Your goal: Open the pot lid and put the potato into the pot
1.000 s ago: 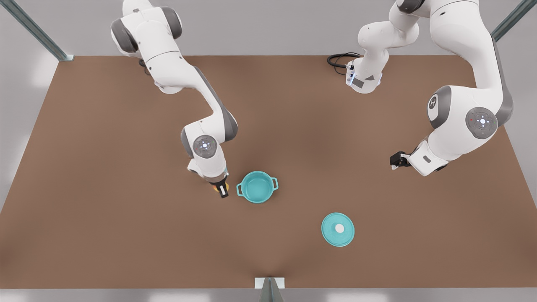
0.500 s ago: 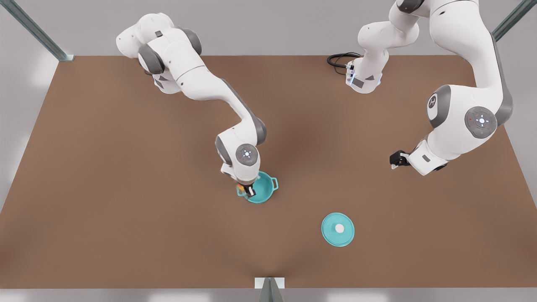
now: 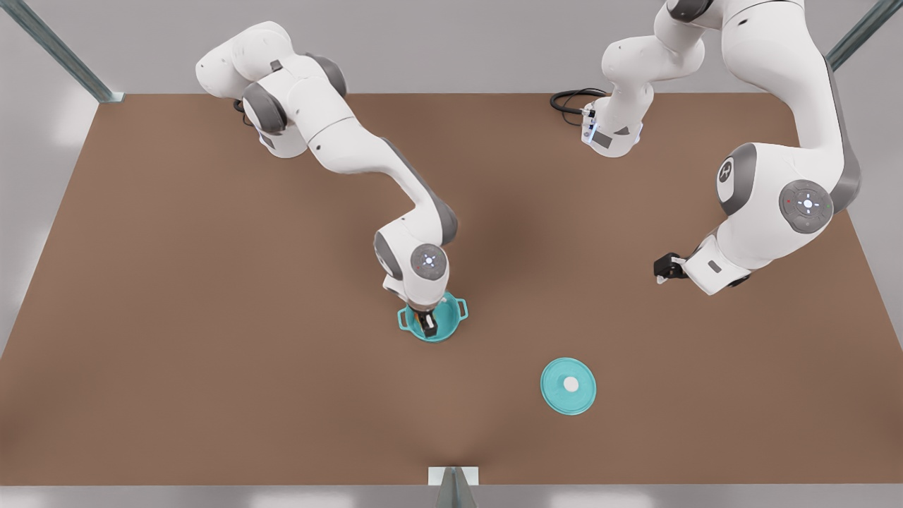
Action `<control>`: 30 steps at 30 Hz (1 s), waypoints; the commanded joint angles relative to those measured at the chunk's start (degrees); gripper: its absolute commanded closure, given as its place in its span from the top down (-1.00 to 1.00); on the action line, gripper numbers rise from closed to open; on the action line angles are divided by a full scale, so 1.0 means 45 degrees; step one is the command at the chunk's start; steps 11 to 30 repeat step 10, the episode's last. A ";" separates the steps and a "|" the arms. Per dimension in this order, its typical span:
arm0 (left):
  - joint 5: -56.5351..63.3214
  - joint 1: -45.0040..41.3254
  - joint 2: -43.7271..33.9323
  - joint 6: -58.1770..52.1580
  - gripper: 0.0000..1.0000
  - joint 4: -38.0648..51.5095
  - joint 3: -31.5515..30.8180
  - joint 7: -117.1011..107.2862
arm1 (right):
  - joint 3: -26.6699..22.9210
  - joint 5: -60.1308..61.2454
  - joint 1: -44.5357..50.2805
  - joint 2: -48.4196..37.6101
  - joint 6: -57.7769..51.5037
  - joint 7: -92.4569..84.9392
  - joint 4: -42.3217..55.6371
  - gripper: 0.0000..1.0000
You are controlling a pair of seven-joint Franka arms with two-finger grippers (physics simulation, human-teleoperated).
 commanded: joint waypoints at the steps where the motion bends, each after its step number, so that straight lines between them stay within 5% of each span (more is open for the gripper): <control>1: 0.0010 0.0000 -0.0014 -0.0007 1.00 -0.0004 -0.0007 -0.0029 | -0.0606 -0.0027 -0.0477 -0.1011 -0.1403 -0.1553 0.0014 1.00; 3: 0.0010 0.0000 -0.0014 -0.0007 1.00 -0.0004 -0.0007 -0.0088 | -0.0509 -0.0047 -0.3089 -0.2689 -0.3394 -0.6971 -0.0064 1.00; 5: -0.0010 0.0000 -0.0014 -0.0026 1.00 0.0034 -0.0026 -0.0107 | -0.0470 -0.0086 -0.6197 -0.5326 -0.2619 -1.6326 -0.3868 1.00; 7: -0.0088 0.0020 0.0142 -0.0299 1.00 0.0444 0.0013 -0.0107 | -0.0450 -0.0086 -0.7803 -0.5993 -0.1269 -2.2100 -0.5240 1.00; 30: -0.0088 -0.0059 0.0611 -0.0085 1.00 0.1304 -0.0026 -0.0224 | -0.0352 -0.0047 -0.7783 -0.6013 -0.1209 -2.2318 -0.5240 1.00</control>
